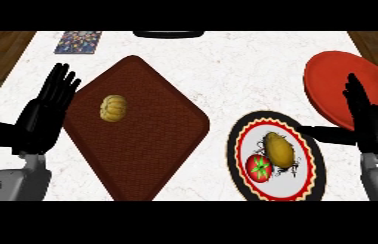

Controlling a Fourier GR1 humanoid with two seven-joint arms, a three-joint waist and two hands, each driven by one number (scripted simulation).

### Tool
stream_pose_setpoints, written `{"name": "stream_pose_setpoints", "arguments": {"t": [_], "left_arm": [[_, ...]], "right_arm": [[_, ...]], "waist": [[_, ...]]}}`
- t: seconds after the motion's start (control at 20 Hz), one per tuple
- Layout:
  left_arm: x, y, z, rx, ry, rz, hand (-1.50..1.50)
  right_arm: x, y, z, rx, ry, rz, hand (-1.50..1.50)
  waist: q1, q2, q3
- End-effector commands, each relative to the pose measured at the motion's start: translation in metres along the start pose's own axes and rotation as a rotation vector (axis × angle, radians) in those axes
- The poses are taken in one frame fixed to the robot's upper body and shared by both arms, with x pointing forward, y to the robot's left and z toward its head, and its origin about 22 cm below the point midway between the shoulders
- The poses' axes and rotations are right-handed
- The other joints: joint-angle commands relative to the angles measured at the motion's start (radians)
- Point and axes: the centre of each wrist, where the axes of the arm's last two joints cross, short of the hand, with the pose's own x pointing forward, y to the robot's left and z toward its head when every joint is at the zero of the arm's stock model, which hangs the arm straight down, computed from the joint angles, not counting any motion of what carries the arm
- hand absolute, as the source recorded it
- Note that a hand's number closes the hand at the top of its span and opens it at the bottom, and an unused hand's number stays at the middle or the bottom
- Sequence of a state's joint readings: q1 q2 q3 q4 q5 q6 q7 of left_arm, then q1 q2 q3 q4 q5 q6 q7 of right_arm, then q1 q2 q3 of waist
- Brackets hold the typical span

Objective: Pick the lemon from the plate and place it in the bowl

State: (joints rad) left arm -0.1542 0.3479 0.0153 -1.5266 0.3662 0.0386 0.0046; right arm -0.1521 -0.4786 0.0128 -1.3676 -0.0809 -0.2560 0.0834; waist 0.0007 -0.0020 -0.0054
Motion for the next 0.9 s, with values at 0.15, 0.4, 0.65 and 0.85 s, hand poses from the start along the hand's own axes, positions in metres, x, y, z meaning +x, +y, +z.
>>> {"name": "stream_pose_setpoints", "arguments": {"t": [0.15,0.4,0.65,0.85], "left_arm": [[-0.001,-0.013,0.012,-0.017,-0.019,0.068,0.0],[0.003,-0.013,0.0,-0.043,-0.024,0.071,0.0],[0.011,-0.013,-0.002,-0.058,-0.028,0.066,0.0],[-0.001,-0.008,0.001,-0.045,-0.031,0.078,0.0]], "right_arm": [[0.031,-0.02,-0.02,-0.044,0.004,0.325,-1.5],[0.057,-0.019,-0.034,0.259,0.24,0.618,-1.5],[0.064,-0.006,-0.034,0.647,0.472,0.825,-1.5],[0.137,0.0,-0.06,0.771,0.463,0.841,-1.5]], "waist": [[0.009,0.001,0.004],[0.028,0.006,0.0],[0.053,0.004,-0.002],[0.038,0.006,0.001]]}}
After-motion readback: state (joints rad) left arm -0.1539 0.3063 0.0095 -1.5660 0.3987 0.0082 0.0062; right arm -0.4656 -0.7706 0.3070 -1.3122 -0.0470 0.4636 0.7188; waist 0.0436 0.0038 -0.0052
